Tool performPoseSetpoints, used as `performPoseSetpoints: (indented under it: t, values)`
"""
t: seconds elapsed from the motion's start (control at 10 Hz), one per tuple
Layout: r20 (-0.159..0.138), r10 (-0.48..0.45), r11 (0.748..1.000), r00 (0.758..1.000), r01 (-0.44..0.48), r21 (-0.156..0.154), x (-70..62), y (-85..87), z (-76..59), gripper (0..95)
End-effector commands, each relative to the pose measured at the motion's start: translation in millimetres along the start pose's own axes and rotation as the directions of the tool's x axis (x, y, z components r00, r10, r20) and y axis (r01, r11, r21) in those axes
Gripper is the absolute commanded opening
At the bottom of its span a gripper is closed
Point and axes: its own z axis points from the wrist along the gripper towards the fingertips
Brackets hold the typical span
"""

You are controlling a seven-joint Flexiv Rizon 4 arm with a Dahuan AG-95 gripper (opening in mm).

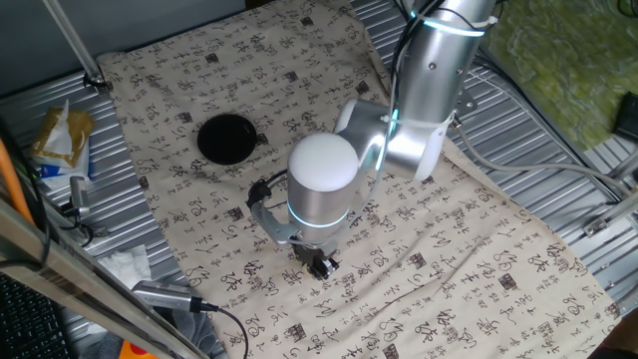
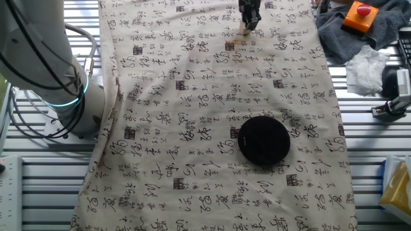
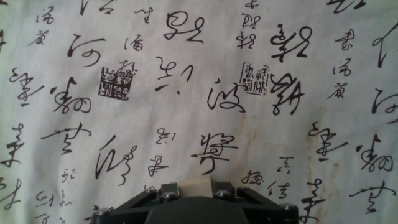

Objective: Remove the object from the scale

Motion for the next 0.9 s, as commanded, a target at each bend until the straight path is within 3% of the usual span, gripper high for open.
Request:
performPoseSetpoints:
  t: [0.1,0.2,0.3,0.4,0.5,0.7,0.9]
  values:
    - [0.003,-0.002,1.0,1.0,0.002,-0.003,0.0,0.0,-0.8,76.0]
    - [0.002,-0.013,1.0,1.0,0.013,-0.005,0.0,0.0,-0.9,76.0]
    - [-0.002,-0.017,1.0,1.0,0.017,-0.005,0.2,0.3,-1.8,57.0]
    - [-0.007,-0.02,1.0,1.0,0.02,-0.006,0.5,0.9,-4.0,57.0]
    - [-0.013,-0.021,1.0,1.0,0.021,-0.005,1.1,1.5,-7.3,38.0]
    - [-0.025,-0.022,1.0,0.999,0.022,-0.004,2.2,2.7,-13.8,38.0]
    - [-0.031,-0.023,1.0,0.999,0.023,-0.003,3.5,0.4,-21.5,0.0]
